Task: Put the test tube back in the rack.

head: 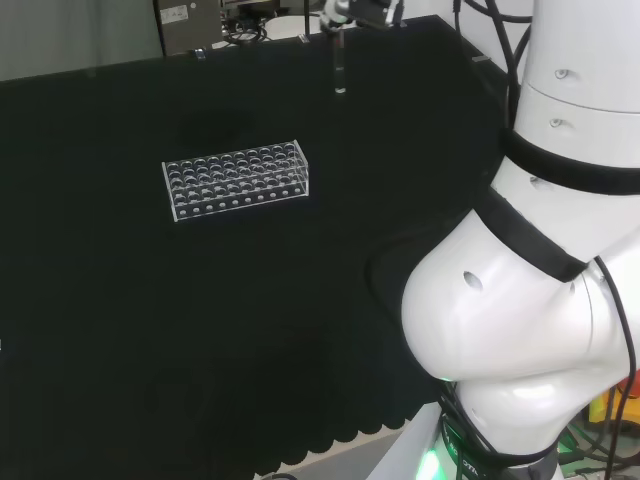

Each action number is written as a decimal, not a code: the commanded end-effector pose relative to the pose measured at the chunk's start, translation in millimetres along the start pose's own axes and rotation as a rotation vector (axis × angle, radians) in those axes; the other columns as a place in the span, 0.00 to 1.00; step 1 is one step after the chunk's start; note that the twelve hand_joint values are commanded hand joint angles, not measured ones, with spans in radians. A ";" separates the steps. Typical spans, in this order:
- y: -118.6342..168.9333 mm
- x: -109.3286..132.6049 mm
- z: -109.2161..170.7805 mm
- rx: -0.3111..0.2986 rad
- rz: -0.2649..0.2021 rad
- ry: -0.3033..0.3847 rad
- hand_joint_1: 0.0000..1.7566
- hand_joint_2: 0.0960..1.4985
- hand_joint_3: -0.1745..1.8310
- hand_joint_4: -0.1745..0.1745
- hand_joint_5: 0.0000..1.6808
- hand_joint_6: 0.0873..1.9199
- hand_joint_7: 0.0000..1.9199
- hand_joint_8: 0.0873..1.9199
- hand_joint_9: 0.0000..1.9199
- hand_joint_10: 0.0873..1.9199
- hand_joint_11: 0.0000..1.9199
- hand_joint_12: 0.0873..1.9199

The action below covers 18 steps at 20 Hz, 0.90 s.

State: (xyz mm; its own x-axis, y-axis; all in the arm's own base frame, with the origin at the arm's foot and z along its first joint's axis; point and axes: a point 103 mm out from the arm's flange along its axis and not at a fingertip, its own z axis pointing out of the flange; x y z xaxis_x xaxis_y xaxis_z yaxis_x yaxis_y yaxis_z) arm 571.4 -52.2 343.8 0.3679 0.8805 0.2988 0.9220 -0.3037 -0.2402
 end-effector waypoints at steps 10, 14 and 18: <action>7.7 47.9 42.3 0.070 -0.088 0.032 0.76 0.32 0.49 0.00 0.80 0.25 0.73 0.25 0.86 0.32 0.66 0.42; 10.5 43.9 47.8 0.079 -0.081 0.036 0.76 0.32 0.49 0.00 0.80 0.25 0.73 0.25 0.86 0.32 0.66 0.42; 16.9 40.1 60.1 0.103 -0.070 0.033 0.76 0.32 0.49 0.00 0.80 0.25 0.73 0.25 0.86 0.32 0.66 0.42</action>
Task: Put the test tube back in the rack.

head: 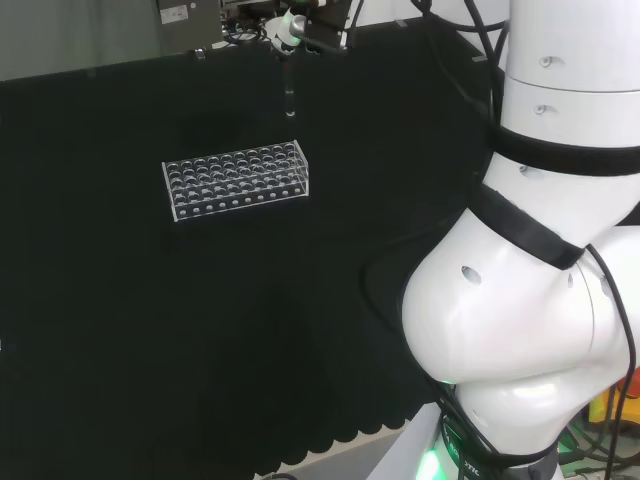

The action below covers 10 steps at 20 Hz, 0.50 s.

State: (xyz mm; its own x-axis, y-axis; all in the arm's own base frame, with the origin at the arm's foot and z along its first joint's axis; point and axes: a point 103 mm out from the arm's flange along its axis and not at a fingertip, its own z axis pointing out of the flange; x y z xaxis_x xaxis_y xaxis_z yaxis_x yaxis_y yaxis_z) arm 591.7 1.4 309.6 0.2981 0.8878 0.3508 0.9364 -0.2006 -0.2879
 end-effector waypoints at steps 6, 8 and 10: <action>17.7 -7.9 27.3 0.038 0.013 0.000 0.76 0.32 0.49 0.00 0.80 0.25 0.73 0.25 0.86 0.33 0.66 0.42; 21.0 -8.0 30.5 0.043 0.013 0.000 0.76 0.32 0.49 0.00 0.80 0.25 0.73 0.25 0.86 0.33 0.66 0.42; 21.4 -8.9 30.1 0.045 0.013 0.004 0.76 0.32 0.49 0.00 0.80 0.25 0.73 0.25 0.86 0.33 0.66 0.42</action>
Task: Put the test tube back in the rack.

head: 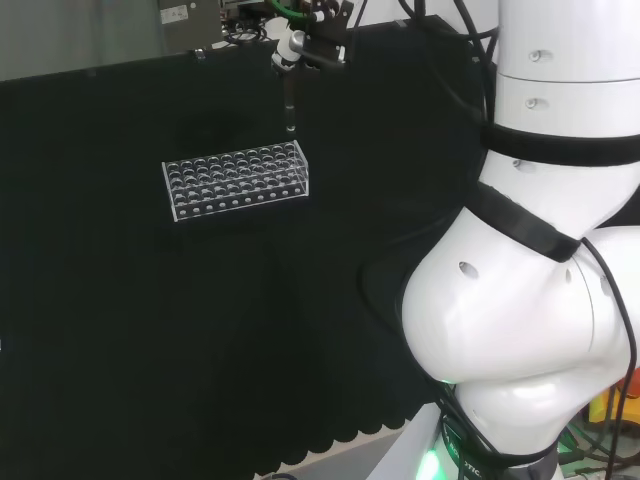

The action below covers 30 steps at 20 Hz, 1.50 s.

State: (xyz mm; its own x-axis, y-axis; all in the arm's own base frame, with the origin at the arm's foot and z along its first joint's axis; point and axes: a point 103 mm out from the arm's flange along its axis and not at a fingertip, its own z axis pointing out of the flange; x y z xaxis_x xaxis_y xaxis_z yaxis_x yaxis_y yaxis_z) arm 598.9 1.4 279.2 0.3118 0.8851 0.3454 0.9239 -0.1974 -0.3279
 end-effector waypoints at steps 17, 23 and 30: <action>12.4 -10.8 28.2 0.055 0.026 0.013 0.76 0.32 0.49 0.00 0.80 0.25 0.73 0.25 0.86 0.33 0.66 0.43; 8.9 -13.7 44.0 0.075 0.029 0.008 0.76 0.32 0.49 0.00 0.80 0.25 0.73 0.25 0.86 0.33 0.66 0.43; 9.7 -15.1 52.0 0.087 0.031 0.018 0.76 0.32 0.49 0.00 0.80 0.26 0.73 0.26 0.86 0.33 0.66 0.43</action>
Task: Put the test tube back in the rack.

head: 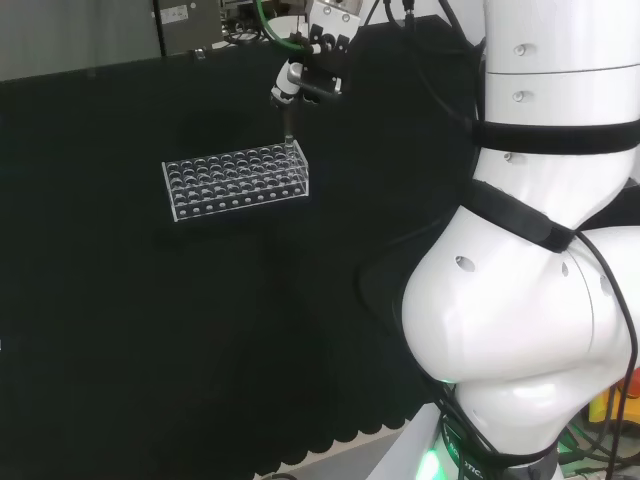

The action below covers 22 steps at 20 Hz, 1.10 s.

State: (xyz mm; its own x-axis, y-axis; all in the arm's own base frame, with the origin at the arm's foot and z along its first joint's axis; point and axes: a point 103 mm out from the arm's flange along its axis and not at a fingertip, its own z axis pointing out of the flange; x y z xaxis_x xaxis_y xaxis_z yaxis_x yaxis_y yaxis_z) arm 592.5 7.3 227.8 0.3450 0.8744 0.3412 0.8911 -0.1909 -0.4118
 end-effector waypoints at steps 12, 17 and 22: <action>8.7 -0.8 18.9 0.031 0.008 0.020 0.76 0.32 0.49 0.00 0.80 0.26 0.73 0.26 0.86 0.33 0.66 0.43; 8.9 -2.8 23.1 0.047 0.005 0.016 0.76 0.32 0.49 0.00 0.80 0.26 0.73 0.26 0.86 0.33 0.66 0.43; 10.1 -6.0 33.1 0.058 0.010 0.022 0.76 0.32 0.49 0.00 0.80 0.26 0.73 0.26 0.86 0.33 0.66 0.43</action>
State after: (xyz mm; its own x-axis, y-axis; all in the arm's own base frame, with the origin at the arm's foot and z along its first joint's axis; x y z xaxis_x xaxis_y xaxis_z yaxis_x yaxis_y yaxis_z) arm 591.3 13.9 198.1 0.3585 0.8648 0.3517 0.8710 -0.1742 -0.4594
